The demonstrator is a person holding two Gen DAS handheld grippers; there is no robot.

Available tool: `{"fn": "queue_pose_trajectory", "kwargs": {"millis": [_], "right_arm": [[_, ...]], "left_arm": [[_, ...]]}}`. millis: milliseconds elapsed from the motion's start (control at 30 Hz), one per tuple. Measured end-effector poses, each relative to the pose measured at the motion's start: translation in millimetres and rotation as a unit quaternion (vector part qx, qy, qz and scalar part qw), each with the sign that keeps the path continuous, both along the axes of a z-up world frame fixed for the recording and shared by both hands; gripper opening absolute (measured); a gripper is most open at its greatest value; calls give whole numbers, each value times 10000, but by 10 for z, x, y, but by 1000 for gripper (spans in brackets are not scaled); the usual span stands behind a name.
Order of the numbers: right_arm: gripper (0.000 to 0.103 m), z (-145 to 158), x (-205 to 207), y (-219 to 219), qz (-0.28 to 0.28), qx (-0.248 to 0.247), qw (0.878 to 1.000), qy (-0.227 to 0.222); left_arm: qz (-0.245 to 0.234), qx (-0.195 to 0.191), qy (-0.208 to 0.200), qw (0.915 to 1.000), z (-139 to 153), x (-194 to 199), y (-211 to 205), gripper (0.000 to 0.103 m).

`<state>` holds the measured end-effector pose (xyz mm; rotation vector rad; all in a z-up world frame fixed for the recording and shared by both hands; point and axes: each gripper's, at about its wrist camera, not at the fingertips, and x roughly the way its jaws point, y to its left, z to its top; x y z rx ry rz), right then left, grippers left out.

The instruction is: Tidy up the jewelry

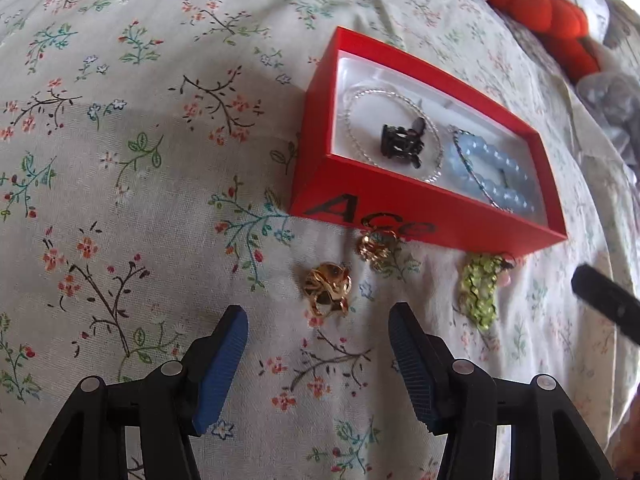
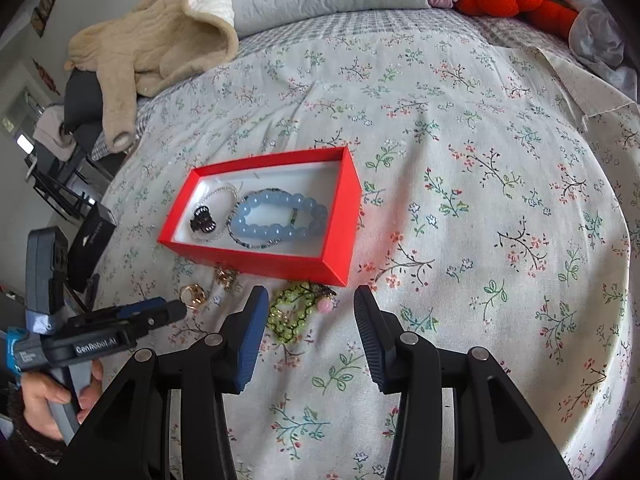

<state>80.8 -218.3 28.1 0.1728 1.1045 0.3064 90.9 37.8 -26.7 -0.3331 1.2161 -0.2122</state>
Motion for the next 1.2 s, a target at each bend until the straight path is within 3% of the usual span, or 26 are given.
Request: {"fn": "queue_pose_trajectory", "kwargs": {"millis": [167,233,300,333,467,567,833,1000,1067,1133,1200], "right_arm": [[47,-178,-16,28,160,-20,9995,281],[47,-237,-3,64,168,-110,9985,515],[47,-284,4,81,123,-146,9971,743],[47,-298,12,70,73,-51,9966,818],[47,-346,56,-37,-280,489,9930,1034],[44,-352,60,-73,-422,425,9933,989],[31,-373,105,-19,-579,584,9916,1000],[22,-494,146,107,-563,723,9894,1125],[19,-565,168,132,-631,711,9886,1171],[12,-609,179,154,-669,661,9891,1130],[11,-601,179,169,-629,583,9908,1052]], "left_arm": [[75,409,-301,9987,-20,13,-88,49],[156,499,-399,9978,-29,28,-96,37],[227,551,-471,9971,-29,49,-101,17],[228,534,-497,9971,-27,56,-107,12],[163,645,-630,9958,37,58,-136,9],[92,663,-708,9952,105,23,-139,0],[-33,640,-798,9948,196,4,-107,0],[-14,391,-756,9964,183,8,-55,0],[-13,306,-731,9969,182,16,-54,5],[0,246,-704,9972,178,20,-58,27],[7,211,-712,9972,169,17,-65,36]]}}
